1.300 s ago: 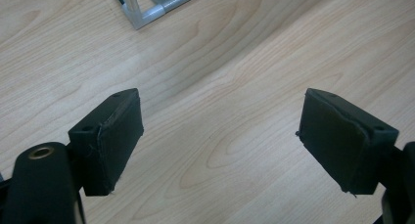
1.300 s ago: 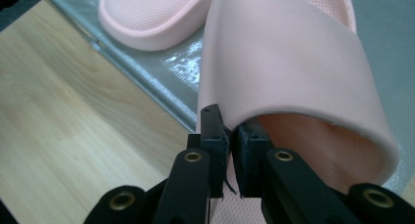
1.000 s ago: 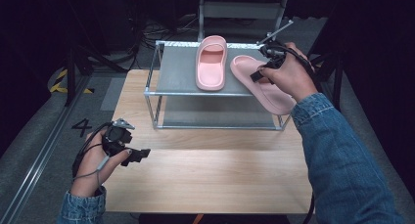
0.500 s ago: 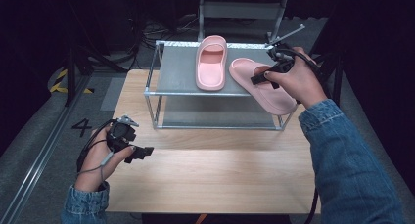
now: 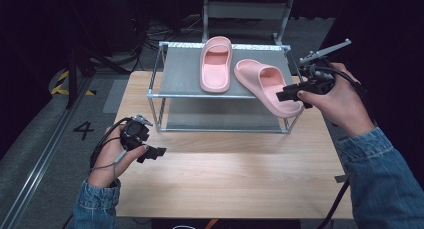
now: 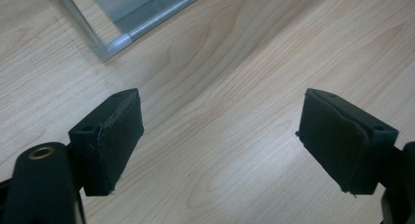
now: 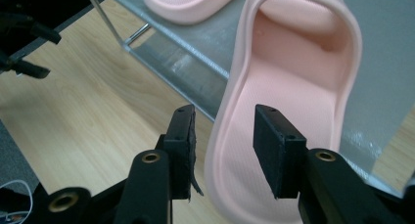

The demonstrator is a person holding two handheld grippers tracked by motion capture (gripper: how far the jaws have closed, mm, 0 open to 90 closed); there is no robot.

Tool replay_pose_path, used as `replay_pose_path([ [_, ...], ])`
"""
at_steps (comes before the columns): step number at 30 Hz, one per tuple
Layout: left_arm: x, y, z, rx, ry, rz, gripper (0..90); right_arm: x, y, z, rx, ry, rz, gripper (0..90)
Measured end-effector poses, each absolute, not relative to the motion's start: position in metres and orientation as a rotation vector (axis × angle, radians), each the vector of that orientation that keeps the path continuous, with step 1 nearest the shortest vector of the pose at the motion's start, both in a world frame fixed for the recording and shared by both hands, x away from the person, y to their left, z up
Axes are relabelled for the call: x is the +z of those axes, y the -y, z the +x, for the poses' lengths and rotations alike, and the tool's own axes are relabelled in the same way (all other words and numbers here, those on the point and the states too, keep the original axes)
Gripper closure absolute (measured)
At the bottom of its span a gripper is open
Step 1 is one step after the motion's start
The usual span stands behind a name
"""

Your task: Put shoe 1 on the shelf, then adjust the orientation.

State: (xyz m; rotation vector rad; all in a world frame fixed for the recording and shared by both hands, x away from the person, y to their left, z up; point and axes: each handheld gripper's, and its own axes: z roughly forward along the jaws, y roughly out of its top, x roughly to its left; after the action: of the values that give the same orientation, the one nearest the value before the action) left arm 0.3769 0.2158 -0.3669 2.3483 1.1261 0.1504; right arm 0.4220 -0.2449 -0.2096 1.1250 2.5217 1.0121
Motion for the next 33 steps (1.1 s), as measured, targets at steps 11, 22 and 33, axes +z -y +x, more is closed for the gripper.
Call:
replay_pose_path([
  [11, -0.370, -0.209, 0.381, 0.120, -1.108, 2.371, 17.4, -0.225, 0.266, 0.386, 0.966, -2.567, 1.122, 67.7],
  [22, -0.371, -0.217, 0.376, 0.135, -1.141, 2.366, 17.3, -0.255, 0.284, 0.386, 0.857, -2.637, 1.142, 90.0],
  [33, -0.372, -0.226, 0.368, 0.143, -1.171, 2.355, 17.3, -0.266, 0.280, 0.402, 0.818, -2.660, 1.158, 90.0],
])
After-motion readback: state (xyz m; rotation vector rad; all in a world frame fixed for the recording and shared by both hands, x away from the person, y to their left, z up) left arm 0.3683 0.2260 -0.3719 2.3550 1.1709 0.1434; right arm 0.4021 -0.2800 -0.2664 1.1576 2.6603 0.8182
